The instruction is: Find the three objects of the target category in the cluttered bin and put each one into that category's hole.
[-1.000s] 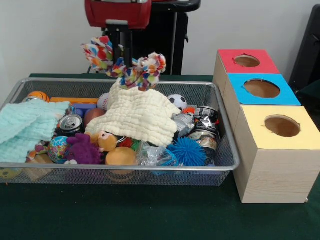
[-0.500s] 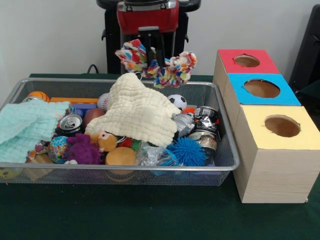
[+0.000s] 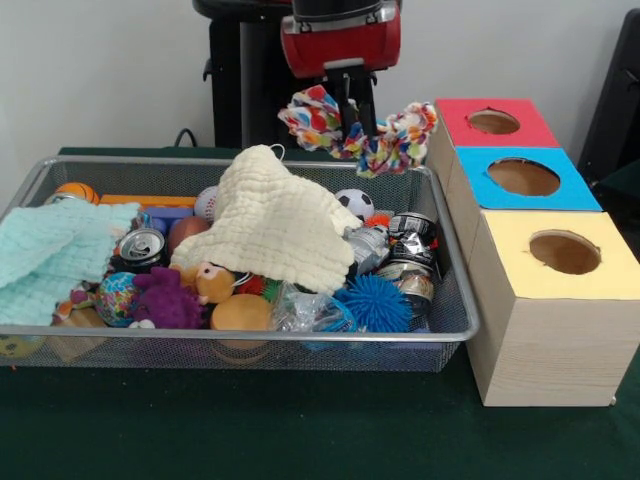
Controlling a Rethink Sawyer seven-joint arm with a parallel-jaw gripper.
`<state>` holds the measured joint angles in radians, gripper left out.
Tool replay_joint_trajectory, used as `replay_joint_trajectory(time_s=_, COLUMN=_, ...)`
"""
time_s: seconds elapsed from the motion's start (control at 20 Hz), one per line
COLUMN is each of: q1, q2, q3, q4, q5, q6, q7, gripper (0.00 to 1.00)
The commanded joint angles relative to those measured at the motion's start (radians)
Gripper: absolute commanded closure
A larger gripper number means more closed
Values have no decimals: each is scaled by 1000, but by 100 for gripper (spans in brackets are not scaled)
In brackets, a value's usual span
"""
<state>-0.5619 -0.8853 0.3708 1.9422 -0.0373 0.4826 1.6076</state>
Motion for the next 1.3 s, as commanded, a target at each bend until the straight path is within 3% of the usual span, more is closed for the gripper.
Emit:
replay_joint_trajectory(time_s=0.05, q1=-25, q2=14, q3=106, q4=100, q5=92, q6=-1, q7=123, gripper=100)
replay_joint_trajectory(time_s=0.6, q1=-17, q2=-77, q3=153, q4=138, q5=236, q6=86, q7=140, gripper=100)
replay_joint_trajectory(time_s=0.95, q1=5, q2=-61, q3=175, q4=138, q5=284, q6=40, q7=147, gripper=100)
replay_joint_trajectory(time_s=1.3, q1=72, q2=-2, q3=142, q4=107, q5=265, q6=-71, q7=174, gripper=100)
